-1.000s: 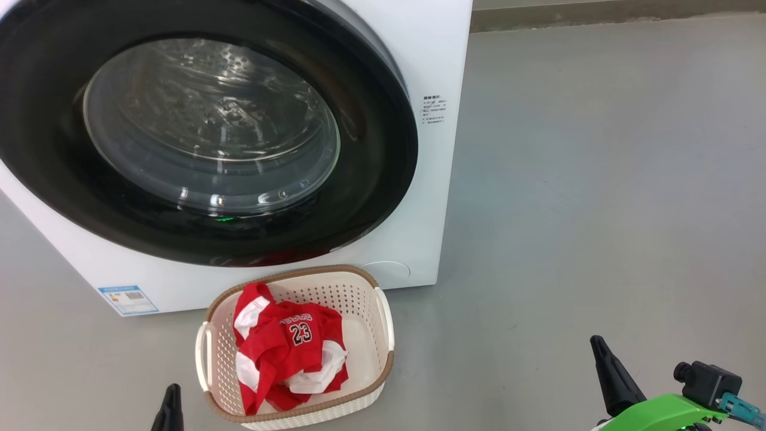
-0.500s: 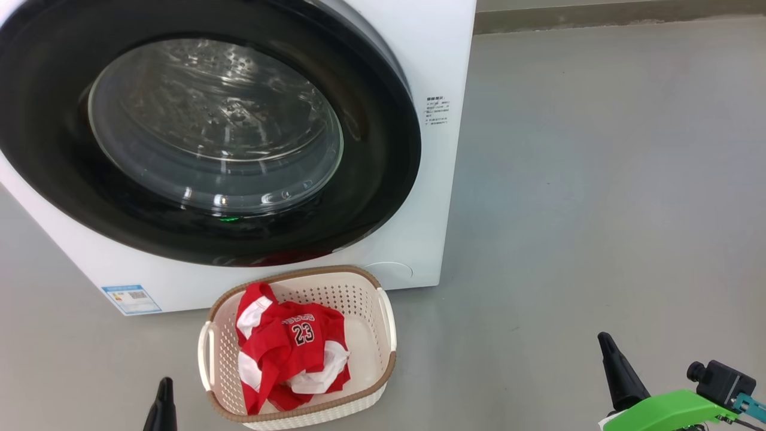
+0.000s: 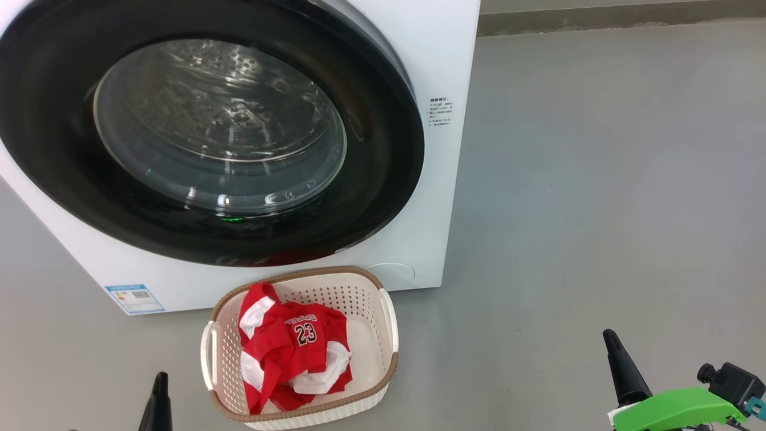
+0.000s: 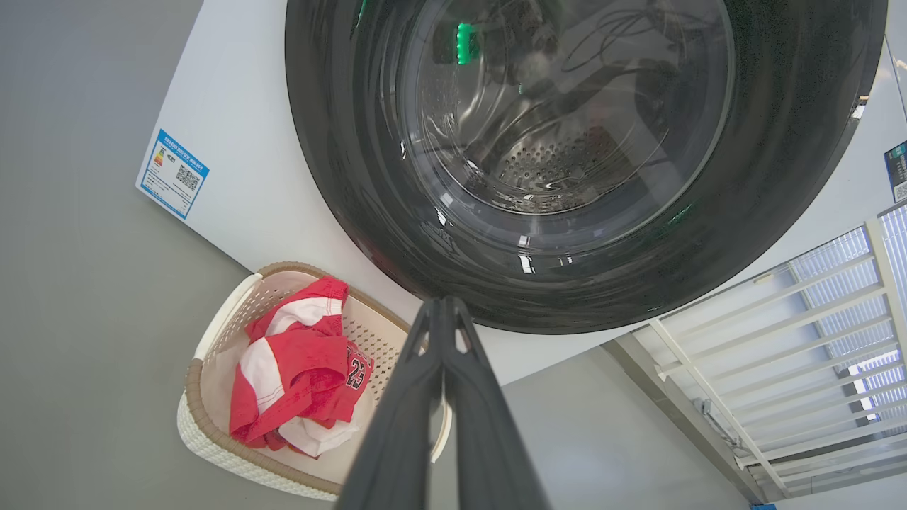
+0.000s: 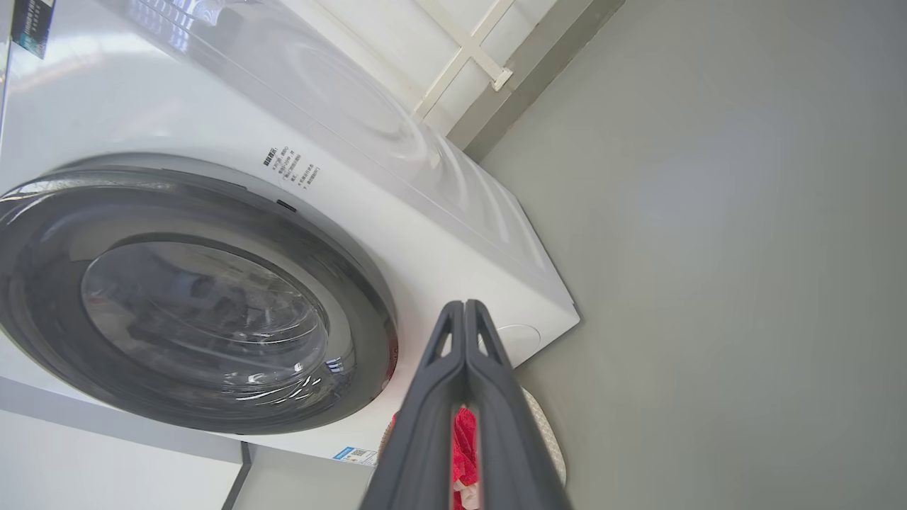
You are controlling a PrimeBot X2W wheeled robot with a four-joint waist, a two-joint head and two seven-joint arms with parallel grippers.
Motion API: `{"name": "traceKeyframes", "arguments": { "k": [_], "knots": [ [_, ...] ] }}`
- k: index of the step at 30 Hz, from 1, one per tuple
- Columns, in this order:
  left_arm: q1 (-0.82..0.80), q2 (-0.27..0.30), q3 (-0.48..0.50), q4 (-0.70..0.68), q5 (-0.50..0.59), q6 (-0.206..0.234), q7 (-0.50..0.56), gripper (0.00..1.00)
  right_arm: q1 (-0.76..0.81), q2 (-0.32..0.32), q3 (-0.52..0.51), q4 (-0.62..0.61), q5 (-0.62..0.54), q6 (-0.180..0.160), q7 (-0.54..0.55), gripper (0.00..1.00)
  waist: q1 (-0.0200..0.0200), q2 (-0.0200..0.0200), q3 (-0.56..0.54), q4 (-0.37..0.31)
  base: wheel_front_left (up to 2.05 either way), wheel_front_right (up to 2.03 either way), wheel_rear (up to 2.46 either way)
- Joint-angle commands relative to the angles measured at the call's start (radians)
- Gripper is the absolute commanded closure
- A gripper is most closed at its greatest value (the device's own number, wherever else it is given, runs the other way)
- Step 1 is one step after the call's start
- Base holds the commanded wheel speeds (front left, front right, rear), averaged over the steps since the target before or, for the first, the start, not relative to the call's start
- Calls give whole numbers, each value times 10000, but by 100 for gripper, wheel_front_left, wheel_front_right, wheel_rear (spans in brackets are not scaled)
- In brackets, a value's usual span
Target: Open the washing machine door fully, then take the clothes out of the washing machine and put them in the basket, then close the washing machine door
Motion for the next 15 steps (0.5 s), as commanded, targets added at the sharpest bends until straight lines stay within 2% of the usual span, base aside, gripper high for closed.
{"name": "traceKeyframes", "arguments": {
  "k": [1,15],
  "knots": [
    [-518,106,263,-192,-348,-16,116,100,-288,-53,36,-321,433,-10,109,100,-1,0,-5,10,0,0,0],
    [-718,101,418,-189,-1675,-20,490,100,-342,57,-173,-466,1698,-13,493,100,-1,0,-37,72,0,0,0]
  ]
}}
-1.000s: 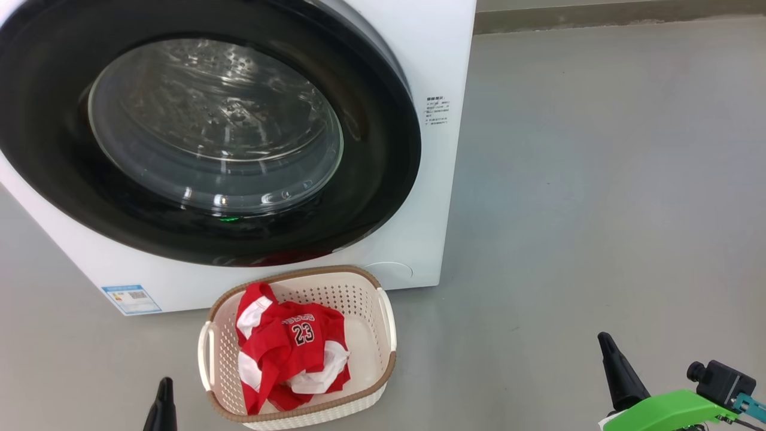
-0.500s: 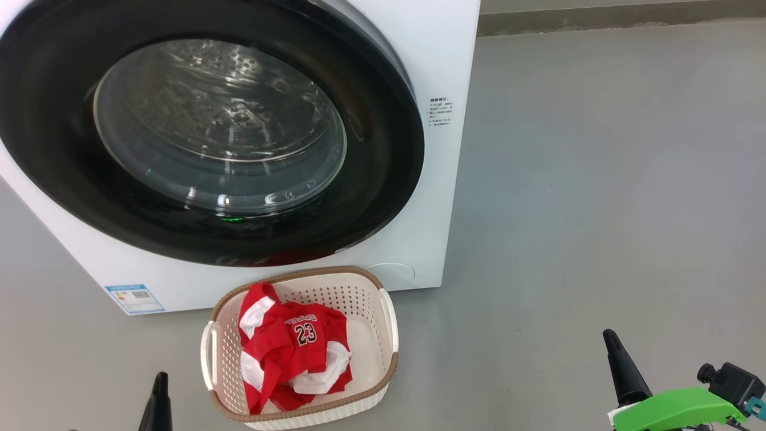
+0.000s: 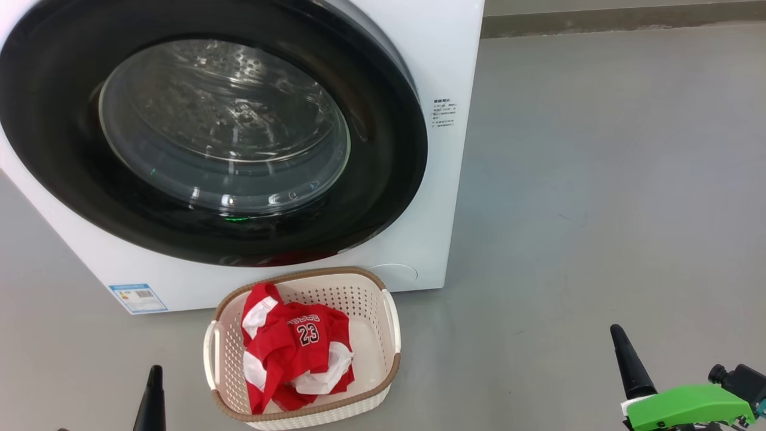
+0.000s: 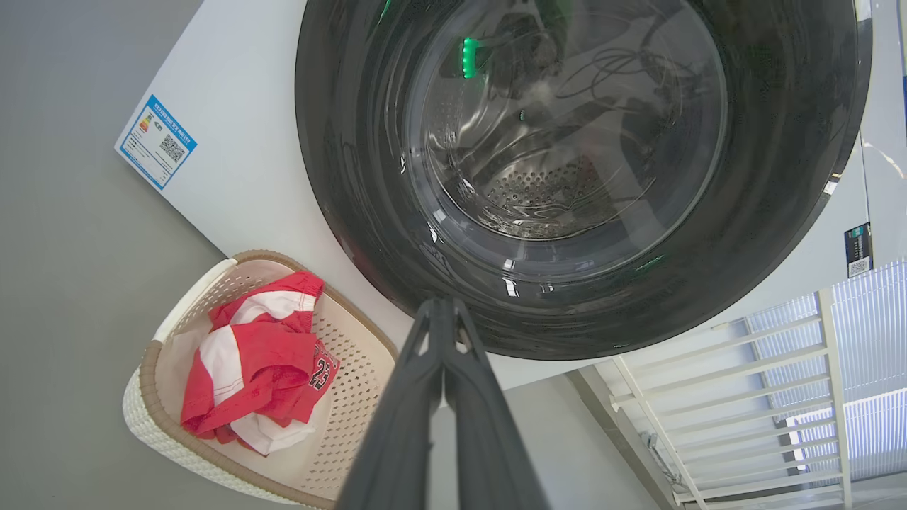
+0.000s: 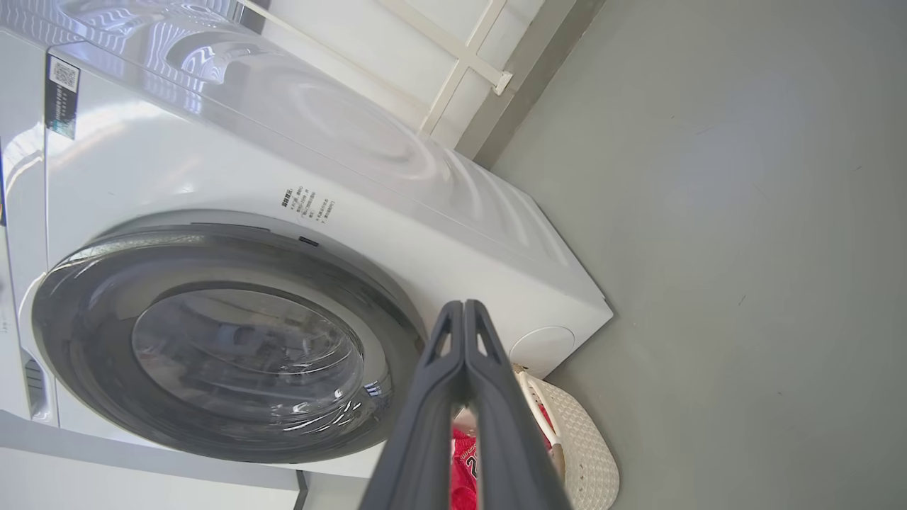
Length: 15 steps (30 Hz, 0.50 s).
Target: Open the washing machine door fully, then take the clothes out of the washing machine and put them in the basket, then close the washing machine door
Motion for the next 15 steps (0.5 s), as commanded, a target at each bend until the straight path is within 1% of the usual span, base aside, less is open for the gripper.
{"name": "traceKeyframes", "arguments": {
  "k": [1,15],
  "knots": [
    [-424,104,255,-193,-305,-20,81,100,-295,-17,79,-320,255,-9,53,100,-1,-1,-4,7,0,0,0],
    [-640,97,426,-190,-1739,-24,488,100,-353,103,-150,-477,1622,-12,471,100,-1,-1,-38,74,0,0,0]
  ]
}}
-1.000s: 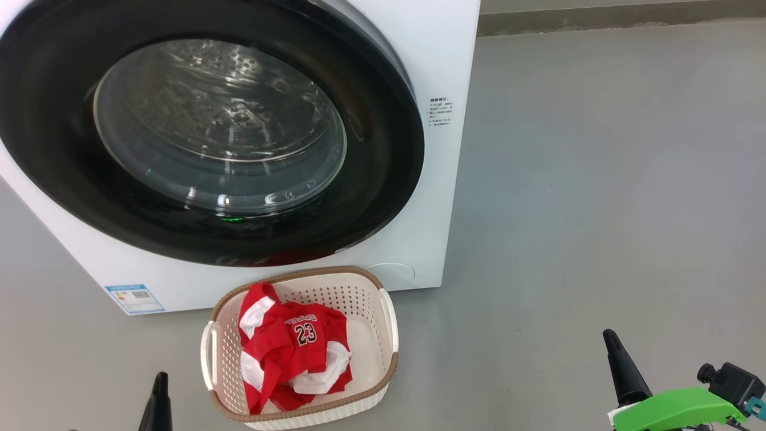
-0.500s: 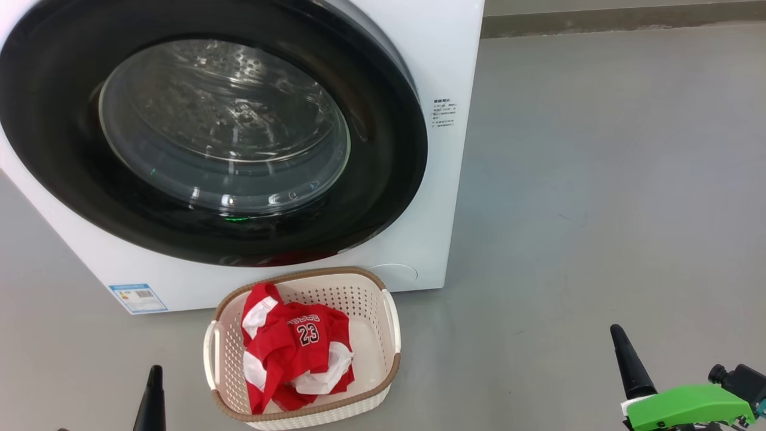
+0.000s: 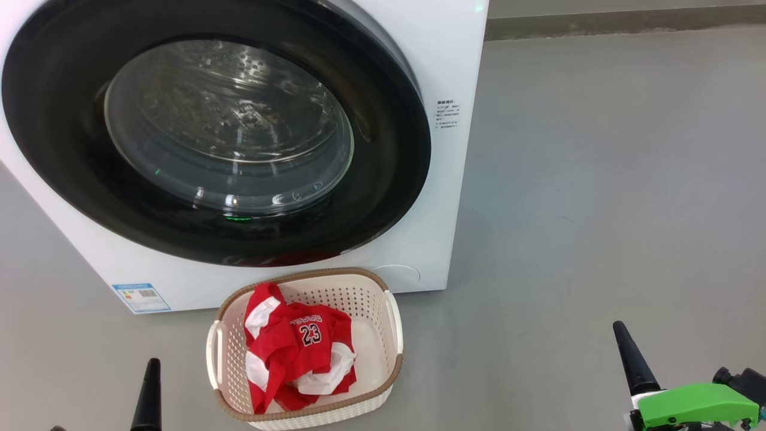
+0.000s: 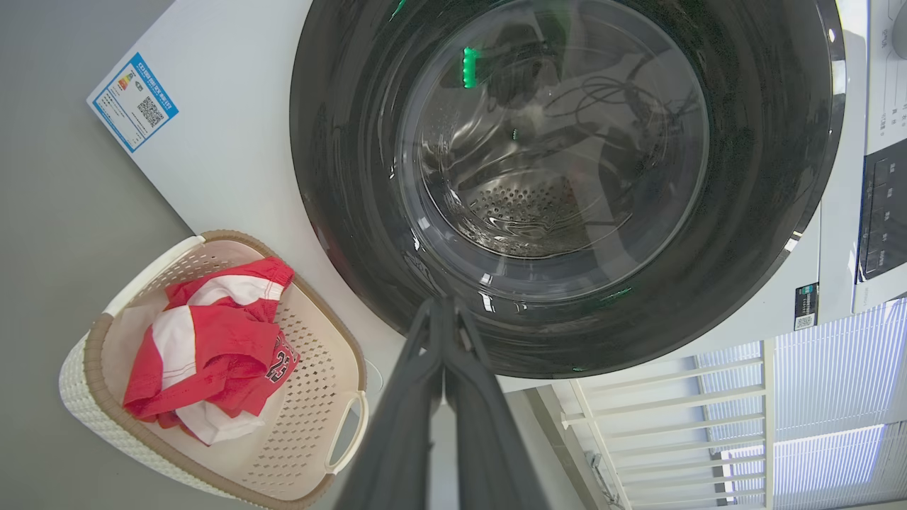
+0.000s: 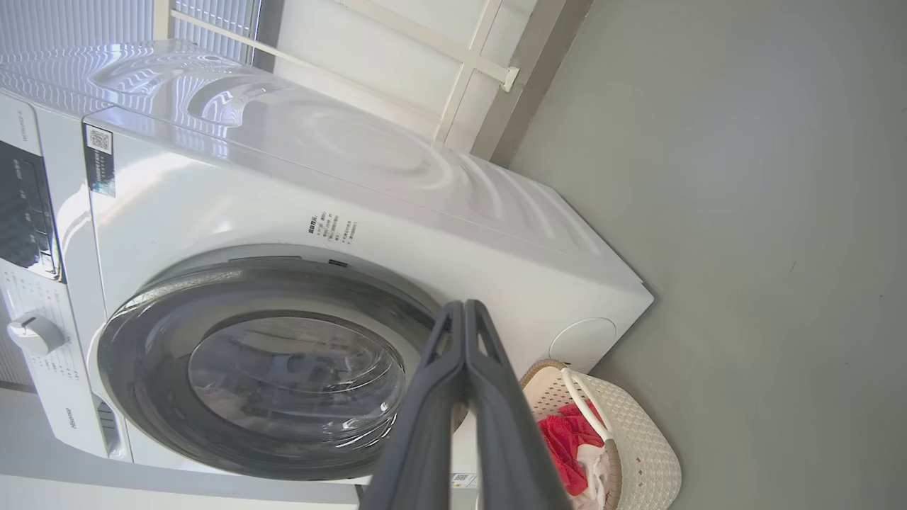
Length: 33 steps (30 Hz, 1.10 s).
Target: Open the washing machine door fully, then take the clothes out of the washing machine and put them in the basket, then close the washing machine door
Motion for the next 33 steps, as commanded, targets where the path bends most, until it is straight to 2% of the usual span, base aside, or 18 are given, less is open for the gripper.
{"name": "traceKeyframes", "arguments": {
  "k": [1,33],
  "knots": [
    [-438,102,319,-195,-272,-24,112,100,-351,-6,50,-319,306,-7,95,100,0,-1,-4,7,0,0,0],
    [-930,81,713,-187,-3532,-32,1041,100,-485,271,-475,-676,3413,-13,1050,100,0,-1,-82,159,0,0,0]
  ]
}}
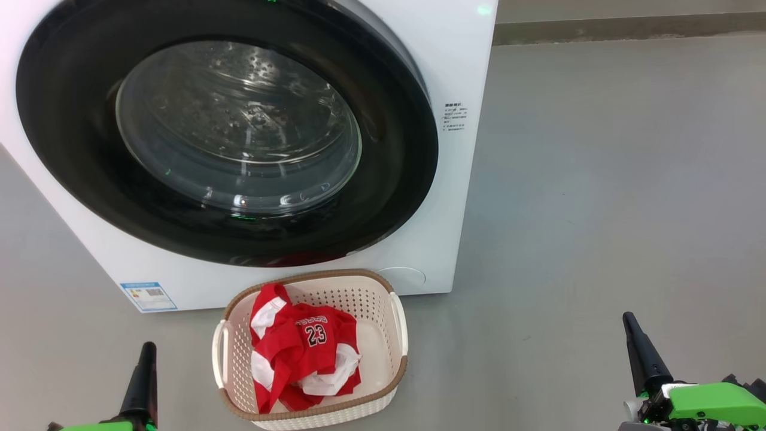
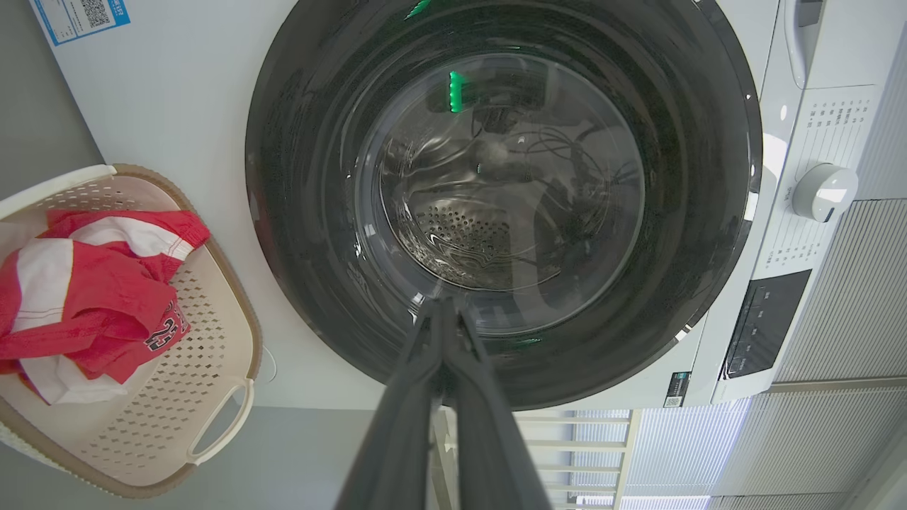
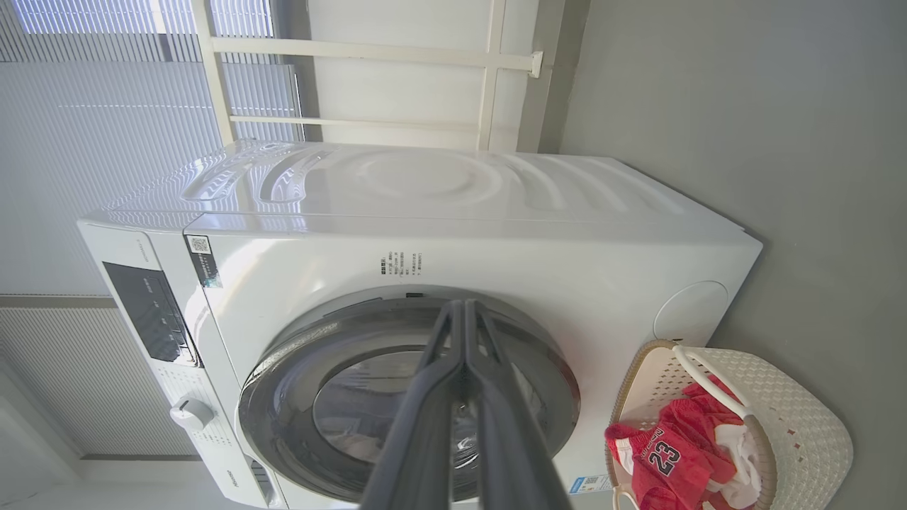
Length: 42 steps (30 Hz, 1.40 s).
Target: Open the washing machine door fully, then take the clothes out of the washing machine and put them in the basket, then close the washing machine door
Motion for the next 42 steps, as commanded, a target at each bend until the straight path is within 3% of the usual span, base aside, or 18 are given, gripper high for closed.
{"name": "traceKeyframes", "arguments": {
  "k": [1,42],
  "knots": [
    [-528,161,382,-202,-282,-33,106,100,-457,3,116,-327,252,-11,112,100,0,0,-2,5,0,0,0],
    [-542,144,415,-201,-342,-33,148,100,-463,25,82,-335,311,-11,152,100,0,0,-4,8,0,0,0]
  ]
}}
